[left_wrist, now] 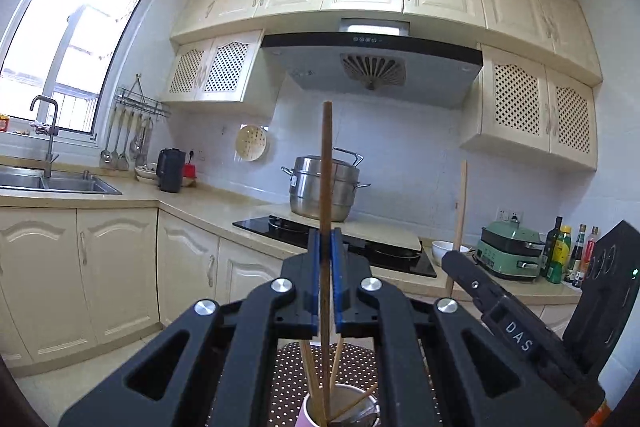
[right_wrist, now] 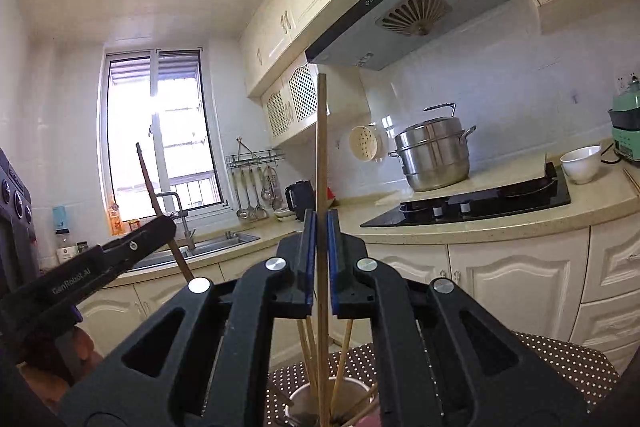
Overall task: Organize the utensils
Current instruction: 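Lift both chopsticks over the pink cup and open the left tool to drop its chopstick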
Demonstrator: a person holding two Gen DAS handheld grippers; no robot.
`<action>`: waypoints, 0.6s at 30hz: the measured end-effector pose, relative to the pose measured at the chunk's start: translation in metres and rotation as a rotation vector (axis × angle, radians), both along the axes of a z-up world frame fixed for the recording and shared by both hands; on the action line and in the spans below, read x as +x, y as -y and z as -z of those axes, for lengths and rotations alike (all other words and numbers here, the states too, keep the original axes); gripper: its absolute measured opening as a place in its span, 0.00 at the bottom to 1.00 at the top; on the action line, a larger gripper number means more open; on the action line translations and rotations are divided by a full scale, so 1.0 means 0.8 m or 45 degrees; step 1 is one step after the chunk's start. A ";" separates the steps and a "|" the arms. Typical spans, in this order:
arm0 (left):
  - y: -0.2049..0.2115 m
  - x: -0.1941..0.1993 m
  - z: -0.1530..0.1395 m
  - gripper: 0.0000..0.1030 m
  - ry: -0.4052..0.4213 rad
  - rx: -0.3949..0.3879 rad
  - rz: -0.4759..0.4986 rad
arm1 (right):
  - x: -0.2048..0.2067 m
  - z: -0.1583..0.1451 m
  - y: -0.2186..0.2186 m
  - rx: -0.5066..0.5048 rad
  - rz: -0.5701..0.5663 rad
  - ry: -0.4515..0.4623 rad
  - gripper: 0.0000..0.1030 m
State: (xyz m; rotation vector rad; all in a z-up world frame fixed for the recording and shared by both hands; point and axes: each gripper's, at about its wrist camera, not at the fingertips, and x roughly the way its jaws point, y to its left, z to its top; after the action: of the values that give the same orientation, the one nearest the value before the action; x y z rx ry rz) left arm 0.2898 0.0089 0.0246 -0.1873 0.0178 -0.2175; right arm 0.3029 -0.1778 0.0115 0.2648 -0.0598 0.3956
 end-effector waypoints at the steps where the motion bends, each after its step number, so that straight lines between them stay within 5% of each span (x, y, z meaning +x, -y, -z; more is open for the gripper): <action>1: 0.000 0.006 0.005 0.05 -0.014 -0.003 0.008 | 0.000 0.003 -0.002 0.000 0.003 0.003 0.06; 13: -0.009 0.045 0.049 0.06 -0.201 -0.037 0.083 | 0.012 0.020 -0.012 -0.005 0.041 0.013 0.06; 16: -0.009 0.046 0.052 0.33 -0.205 -0.021 0.063 | 0.014 0.025 -0.016 -0.012 0.037 -0.004 0.06; 18: -0.010 0.043 0.053 0.36 -0.200 -0.018 0.065 | 0.014 0.029 -0.017 -0.022 0.035 -0.019 0.06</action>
State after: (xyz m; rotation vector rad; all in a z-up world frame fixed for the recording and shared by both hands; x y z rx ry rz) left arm 0.3243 0.0168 -0.0176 -0.2180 0.1769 -0.2537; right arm 0.3138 -0.1639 -0.0116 0.2494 -0.0455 0.3666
